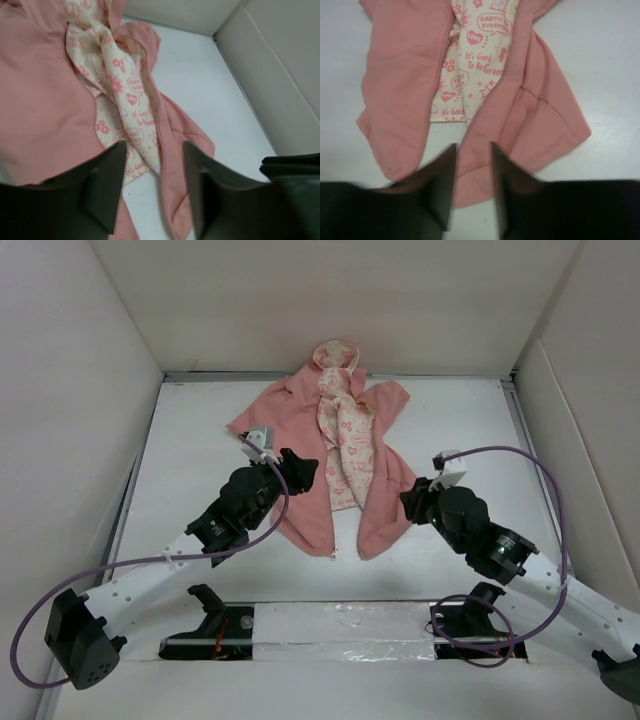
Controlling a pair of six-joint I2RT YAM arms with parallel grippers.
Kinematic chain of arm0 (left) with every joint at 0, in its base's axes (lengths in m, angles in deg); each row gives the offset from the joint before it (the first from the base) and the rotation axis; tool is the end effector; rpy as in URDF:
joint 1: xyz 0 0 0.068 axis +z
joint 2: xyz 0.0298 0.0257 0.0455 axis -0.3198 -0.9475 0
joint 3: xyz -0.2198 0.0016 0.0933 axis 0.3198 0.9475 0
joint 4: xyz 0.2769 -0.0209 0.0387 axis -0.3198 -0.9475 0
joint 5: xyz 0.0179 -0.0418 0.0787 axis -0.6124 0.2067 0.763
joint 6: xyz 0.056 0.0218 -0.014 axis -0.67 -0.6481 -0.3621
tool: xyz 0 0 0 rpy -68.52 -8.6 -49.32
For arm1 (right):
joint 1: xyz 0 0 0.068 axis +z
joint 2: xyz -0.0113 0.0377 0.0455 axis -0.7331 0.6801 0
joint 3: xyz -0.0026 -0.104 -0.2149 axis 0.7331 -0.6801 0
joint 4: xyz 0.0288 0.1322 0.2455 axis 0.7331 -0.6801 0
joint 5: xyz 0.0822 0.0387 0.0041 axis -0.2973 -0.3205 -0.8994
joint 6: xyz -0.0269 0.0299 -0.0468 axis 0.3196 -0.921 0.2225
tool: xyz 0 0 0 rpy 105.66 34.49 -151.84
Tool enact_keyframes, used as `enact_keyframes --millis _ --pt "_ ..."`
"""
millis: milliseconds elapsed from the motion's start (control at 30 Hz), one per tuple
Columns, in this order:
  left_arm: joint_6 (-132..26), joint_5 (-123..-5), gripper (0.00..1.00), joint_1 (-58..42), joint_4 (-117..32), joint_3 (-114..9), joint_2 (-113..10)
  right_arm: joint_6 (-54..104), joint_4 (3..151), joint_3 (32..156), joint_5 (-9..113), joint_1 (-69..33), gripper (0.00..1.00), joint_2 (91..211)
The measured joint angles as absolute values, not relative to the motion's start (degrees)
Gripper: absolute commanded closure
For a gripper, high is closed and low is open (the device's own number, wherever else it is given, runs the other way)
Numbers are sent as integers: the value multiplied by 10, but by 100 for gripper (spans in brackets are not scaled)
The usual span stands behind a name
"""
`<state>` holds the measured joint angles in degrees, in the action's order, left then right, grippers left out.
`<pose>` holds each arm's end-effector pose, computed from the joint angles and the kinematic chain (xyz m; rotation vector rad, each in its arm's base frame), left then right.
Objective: Zip up the jacket
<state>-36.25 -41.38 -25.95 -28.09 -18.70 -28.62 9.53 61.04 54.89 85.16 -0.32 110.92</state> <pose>0.2019 -0.1828 0.2918 0.0215 1.5891 -0.8071 0.1681 0.1495 0.2623 -0.1116 1.9131 0.3824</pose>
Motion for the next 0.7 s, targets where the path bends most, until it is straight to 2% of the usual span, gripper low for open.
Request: enact_keyframes --millis 33,100,133,200,433,633,700 --pt "-361 -420 78 -259 -291 -187 -287 98 615 549 844 -3 100 1110" --pt "-359 -430 87 -263 -308 -187 -295 100 622 549 835 -3 100 1109" --pt "-359 -434 96 -265 -317 -187 -296 100 622 549 833 -3 100 1109" --pt "-358 -434 100 -282 -330 -187 -299 102 623 550 829 -3 100 1108" --pt "-343 -375 100 -372 -415 -205 -385 106 617 552 827 -3 100 1101" --pt "-307 -347 87 -394 -497 -209 -428 104 616 552 827 -7 100 1078" --pt "-298 -348 85 -394 -504 -206 -425 102 618 550 825 -7 100 1076"
